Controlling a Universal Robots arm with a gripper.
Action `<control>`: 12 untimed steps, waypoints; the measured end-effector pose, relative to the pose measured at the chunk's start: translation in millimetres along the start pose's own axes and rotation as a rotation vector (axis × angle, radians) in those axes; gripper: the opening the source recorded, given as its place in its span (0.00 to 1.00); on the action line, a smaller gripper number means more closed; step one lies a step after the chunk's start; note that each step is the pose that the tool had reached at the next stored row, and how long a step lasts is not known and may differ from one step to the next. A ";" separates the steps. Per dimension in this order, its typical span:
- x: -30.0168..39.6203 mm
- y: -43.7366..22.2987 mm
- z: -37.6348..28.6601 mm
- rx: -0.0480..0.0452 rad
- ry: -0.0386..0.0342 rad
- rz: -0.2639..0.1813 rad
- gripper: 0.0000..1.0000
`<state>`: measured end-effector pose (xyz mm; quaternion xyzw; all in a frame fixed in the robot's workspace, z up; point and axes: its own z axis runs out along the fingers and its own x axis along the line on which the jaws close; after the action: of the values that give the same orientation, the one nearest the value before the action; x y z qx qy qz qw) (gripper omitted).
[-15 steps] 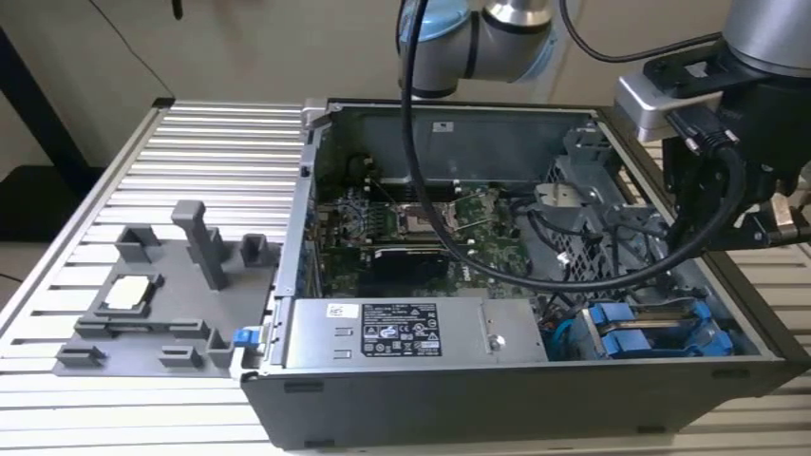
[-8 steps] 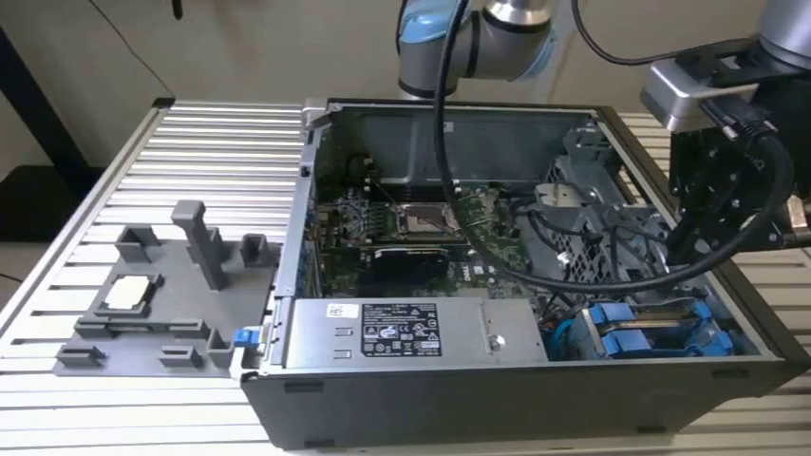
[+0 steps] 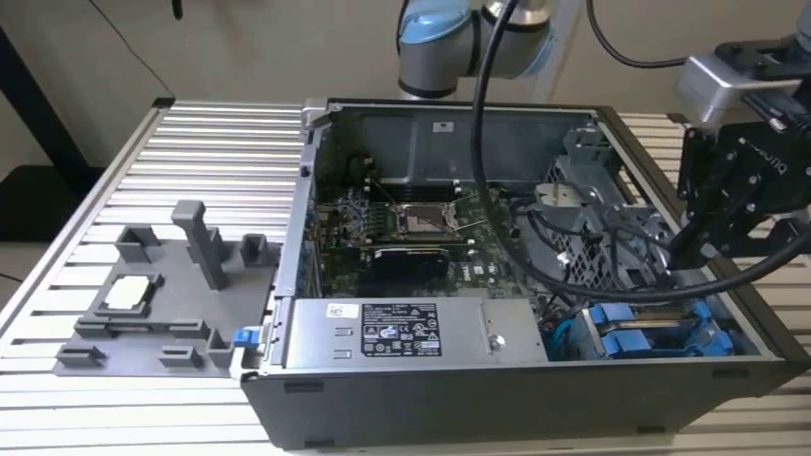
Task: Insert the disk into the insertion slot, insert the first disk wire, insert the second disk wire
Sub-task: 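Insert the first disk wire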
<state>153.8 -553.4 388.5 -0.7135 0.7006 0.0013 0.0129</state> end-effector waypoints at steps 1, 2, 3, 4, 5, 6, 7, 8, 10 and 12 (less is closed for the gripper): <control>1.1 -1.5 0.4 -0.0059 -0.0002 0.000 0.19; 2.3 -2.7 0.9 -0.0077 -0.0002 0.000 0.19; 3.7 -3.7 1.6 -0.0088 -0.0003 0.000 0.19; 5.0 -4.8 2.3 -0.0094 -0.0003 0.000 0.19; 6.2 -5.7 3.2 -0.0097 -0.0003 0.000 0.19; 7.4 -6.5 4.2 -0.0099 -0.0003 0.000 0.19; 8.0 -7.0 5.6 -0.0100 -0.0006 0.000 0.19; 8.4 -7.3 7.1 -0.0101 -0.0004 0.000 0.19; 8.7 -7.3 10.7 -0.0100 -0.0005 0.001 0.19; 8.7 -7.4 14.1 -0.0100 -0.0037 0.001 0.19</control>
<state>161.6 -561.7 374.4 -0.7132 0.7008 0.0062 0.0107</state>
